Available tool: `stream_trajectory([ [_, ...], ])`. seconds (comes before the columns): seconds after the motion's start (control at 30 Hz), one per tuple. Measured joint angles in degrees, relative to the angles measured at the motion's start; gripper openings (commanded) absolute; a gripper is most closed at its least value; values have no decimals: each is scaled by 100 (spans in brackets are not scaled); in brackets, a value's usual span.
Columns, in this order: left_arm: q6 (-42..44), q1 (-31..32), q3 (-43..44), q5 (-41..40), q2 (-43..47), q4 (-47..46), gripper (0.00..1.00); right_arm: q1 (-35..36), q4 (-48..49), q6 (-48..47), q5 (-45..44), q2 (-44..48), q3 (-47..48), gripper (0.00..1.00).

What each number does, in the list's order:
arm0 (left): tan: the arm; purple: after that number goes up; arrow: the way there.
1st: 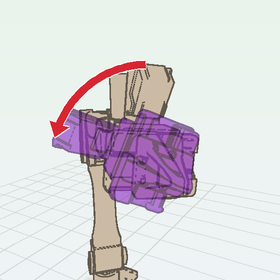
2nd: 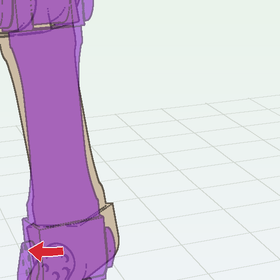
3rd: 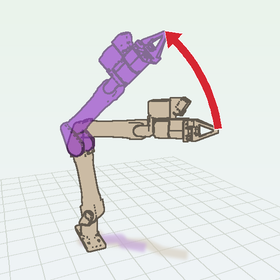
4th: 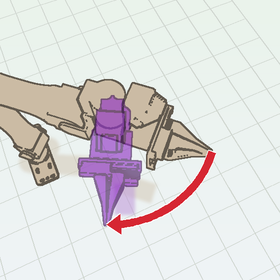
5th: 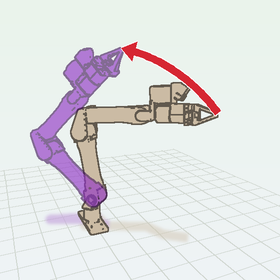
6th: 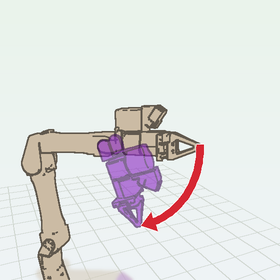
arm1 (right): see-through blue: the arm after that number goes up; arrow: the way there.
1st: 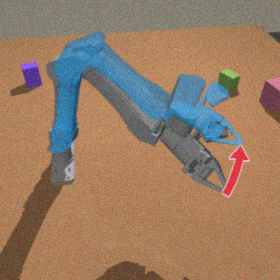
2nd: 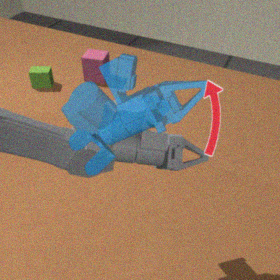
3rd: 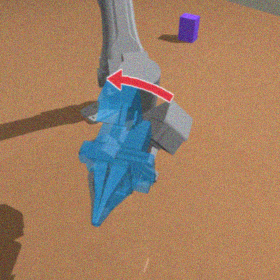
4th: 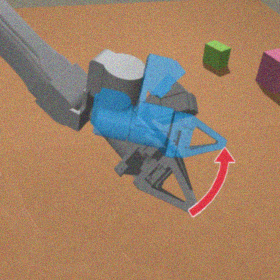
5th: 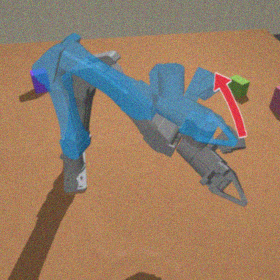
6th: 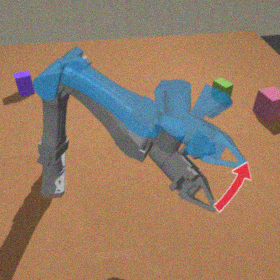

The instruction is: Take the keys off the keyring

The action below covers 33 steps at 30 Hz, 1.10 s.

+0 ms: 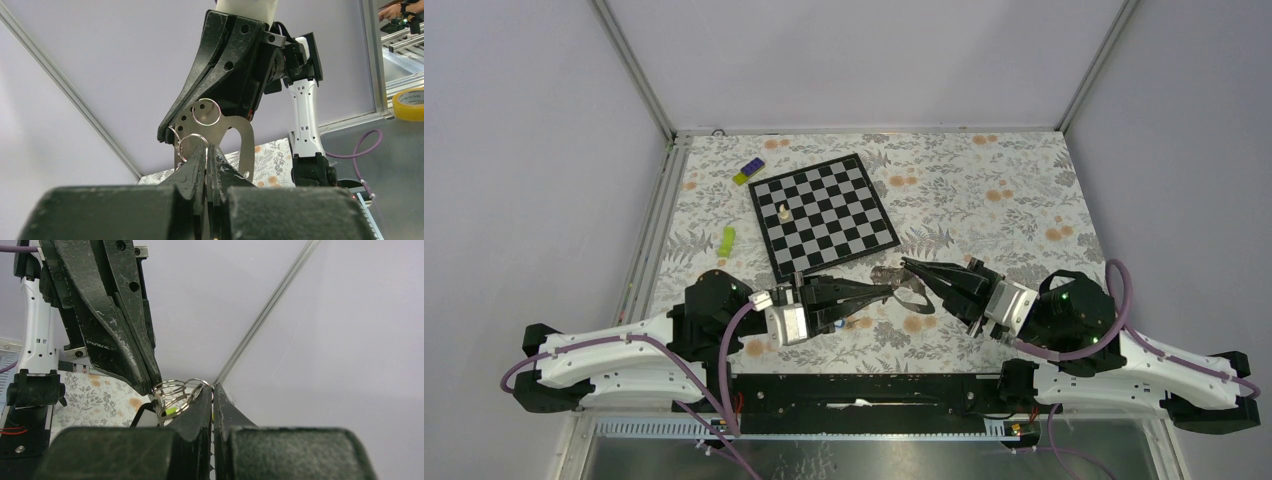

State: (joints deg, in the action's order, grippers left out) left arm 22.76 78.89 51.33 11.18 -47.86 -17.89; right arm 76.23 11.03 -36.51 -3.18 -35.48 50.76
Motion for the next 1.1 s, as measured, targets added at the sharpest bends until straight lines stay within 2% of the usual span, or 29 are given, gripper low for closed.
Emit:
stream_trajectory([
  [0.27, 83, 0, 0, 105, -2, 103, 0, 2, 0, 155, -39, 11, -83, 0],
  [0.77, -50, 24, 7, 212, -24, 221, 35, 0, 4, 168, -92, 90, -83, 0],
  [1.1, -157, 24, -11, -4, 66, 184, 35, 0, 4, 94, -151, 114, -83, 0],
])
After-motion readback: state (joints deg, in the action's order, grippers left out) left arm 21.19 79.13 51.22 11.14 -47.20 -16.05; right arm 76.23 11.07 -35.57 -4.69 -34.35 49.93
